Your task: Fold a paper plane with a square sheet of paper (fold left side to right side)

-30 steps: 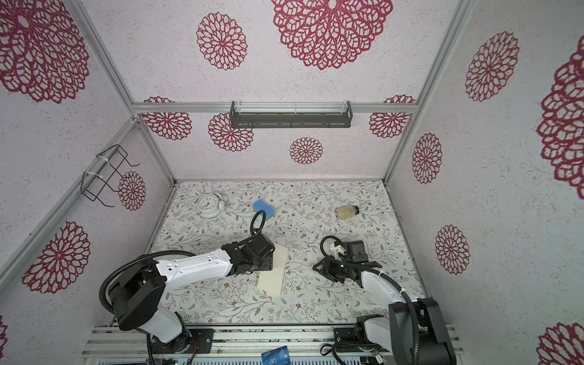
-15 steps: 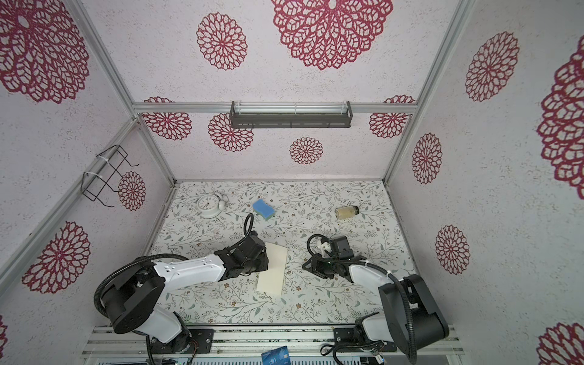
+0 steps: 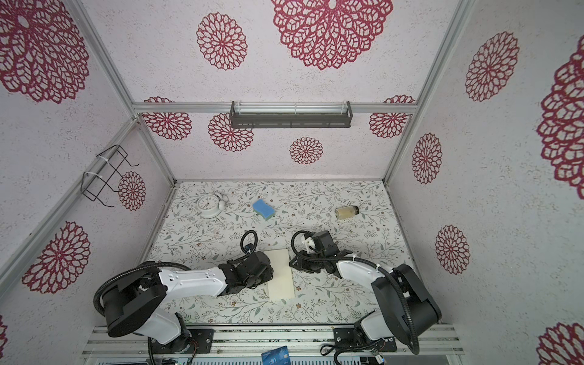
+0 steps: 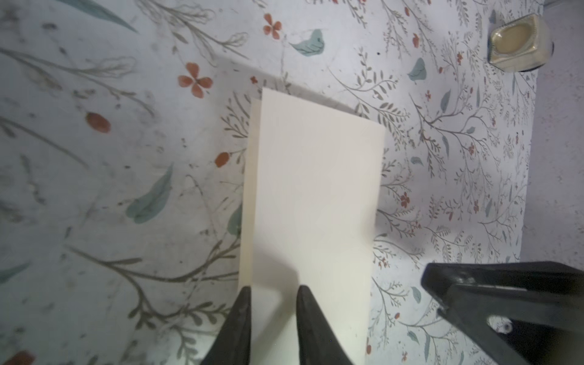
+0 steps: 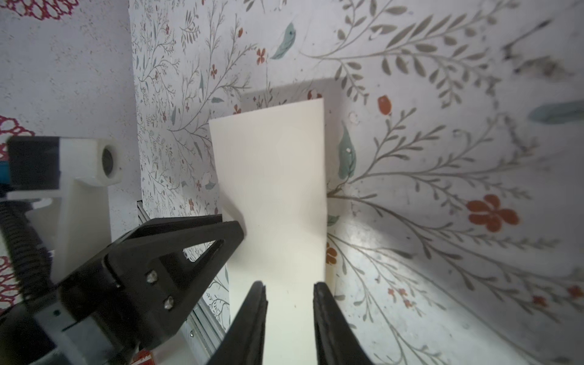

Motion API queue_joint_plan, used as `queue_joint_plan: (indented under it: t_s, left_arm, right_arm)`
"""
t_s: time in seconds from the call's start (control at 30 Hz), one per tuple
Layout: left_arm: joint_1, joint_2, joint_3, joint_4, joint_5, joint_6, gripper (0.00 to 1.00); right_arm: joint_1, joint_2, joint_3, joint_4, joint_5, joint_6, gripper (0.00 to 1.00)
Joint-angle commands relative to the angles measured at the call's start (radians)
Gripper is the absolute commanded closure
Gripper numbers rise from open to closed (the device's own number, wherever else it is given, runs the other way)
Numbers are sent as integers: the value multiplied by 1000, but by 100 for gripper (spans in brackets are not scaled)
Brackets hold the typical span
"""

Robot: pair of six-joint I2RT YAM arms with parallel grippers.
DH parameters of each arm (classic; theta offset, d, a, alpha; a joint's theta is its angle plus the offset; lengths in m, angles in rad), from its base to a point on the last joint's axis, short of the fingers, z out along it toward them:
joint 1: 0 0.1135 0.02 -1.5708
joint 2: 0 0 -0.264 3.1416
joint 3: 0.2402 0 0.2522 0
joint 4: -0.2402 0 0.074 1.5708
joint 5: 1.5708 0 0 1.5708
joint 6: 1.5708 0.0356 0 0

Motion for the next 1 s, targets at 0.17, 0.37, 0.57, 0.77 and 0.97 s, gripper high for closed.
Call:
queue_joint_plan:
  t_s: [0.17, 0.37, 0.57, 0.77, 0.97]
  left_arm:
    - [21, -50, 36, -13, -63, 7, 48]
    - [81, -130, 33, -88, -60, 88, 26]
    - [153, -211, 76, -267, -99, 179, 1]
    - [216, -267, 132, -430, -161, 212, 1]
    - [268, -337, 95, -435, -193, 161, 1]
  right_arm:
    - [90, -213, 9, -187, 170, -83, 59]
    - [210, -317, 21, -310, 294, -96, 51]
    - [410, -299, 61, -393, 454, -89, 46]
    - [601, -235, 97, -444, 624, -110, 41]
    - [715, -153, 147, -454, 762, -137, 35]
